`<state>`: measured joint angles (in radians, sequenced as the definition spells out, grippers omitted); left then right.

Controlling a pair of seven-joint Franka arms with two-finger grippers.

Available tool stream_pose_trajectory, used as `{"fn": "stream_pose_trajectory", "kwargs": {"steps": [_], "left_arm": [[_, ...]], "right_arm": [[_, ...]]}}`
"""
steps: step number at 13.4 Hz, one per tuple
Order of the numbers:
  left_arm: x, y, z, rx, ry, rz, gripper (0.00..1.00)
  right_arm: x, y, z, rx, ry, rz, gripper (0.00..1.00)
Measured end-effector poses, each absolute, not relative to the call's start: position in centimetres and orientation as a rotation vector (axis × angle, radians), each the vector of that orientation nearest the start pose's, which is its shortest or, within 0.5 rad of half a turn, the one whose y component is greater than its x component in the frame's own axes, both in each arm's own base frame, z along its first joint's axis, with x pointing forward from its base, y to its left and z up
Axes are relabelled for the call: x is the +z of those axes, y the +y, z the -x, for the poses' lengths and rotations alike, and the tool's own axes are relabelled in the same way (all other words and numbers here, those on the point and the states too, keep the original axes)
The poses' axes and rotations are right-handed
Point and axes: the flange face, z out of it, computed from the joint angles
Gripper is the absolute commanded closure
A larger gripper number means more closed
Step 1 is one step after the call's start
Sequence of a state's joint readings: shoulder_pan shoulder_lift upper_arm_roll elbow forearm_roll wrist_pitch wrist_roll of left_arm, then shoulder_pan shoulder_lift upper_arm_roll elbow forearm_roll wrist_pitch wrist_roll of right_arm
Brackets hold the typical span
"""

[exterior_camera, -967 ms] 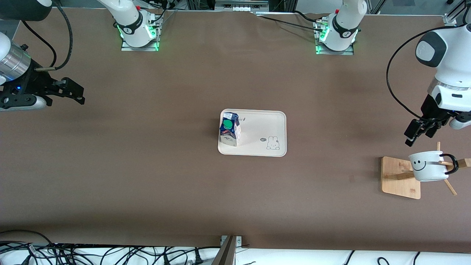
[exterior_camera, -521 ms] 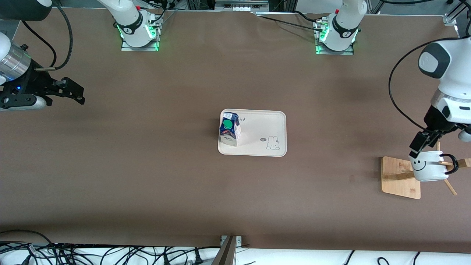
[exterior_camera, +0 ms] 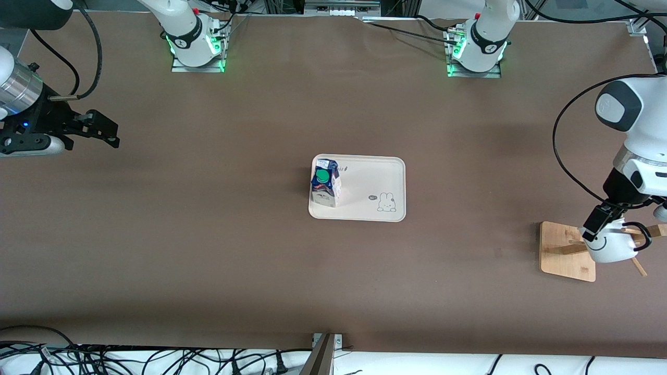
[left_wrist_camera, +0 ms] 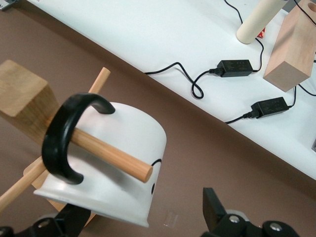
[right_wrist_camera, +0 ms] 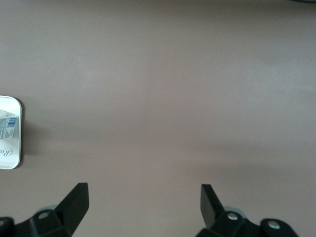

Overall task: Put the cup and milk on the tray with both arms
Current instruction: 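Grasp the mug rim with the left gripper and lift it off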

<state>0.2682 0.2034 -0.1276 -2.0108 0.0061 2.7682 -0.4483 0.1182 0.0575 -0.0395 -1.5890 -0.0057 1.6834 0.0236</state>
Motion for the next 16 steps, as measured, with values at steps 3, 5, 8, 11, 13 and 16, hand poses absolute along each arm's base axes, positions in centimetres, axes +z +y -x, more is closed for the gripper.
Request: {"fn": "stream_pose_trajectory", "kwargs": {"steps": [3, 5, 8, 11, 13, 16], "left_arm": [[41.19, 10.22, -62.15, -0.857, -0.939, 2.98, 0.0], [40.97, 10.37, -62.02, -0.85, -0.943, 2.979, 0.03], [40.85, 10.35, -61.96, -0.846, -0.943, 2.98, 0.71], [40.82, 10.27, -61.96, -0.845, -0.942, 2.981, 0.75], [40.95, 10.0, -61.99, -0.848, -0.938, 2.984, 0.8], [41.07, 9.47, -62.04, -0.85, -0.936, 2.989, 0.88]], "right_arm": [[59.33, 4.41, -57.99, -0.059, -0.083, 3.146, 0.0], [59.33, 4.41, -57.99, -0.059, -0.083, 3.146, 0.0], [59.33, 4.41, -57.99, -0.059, -0.083, 3.146, 0.0], [59.33, 4.41, -57.99, -0.059, -0.083, 3.146, 0.0], [59.33, 4.41, -57.99, -0.059, -0.083, 3.146, 0.0], [59.33, 4.4, -57.99, -0.059, -0.083, 3.146, 0.0]]}}
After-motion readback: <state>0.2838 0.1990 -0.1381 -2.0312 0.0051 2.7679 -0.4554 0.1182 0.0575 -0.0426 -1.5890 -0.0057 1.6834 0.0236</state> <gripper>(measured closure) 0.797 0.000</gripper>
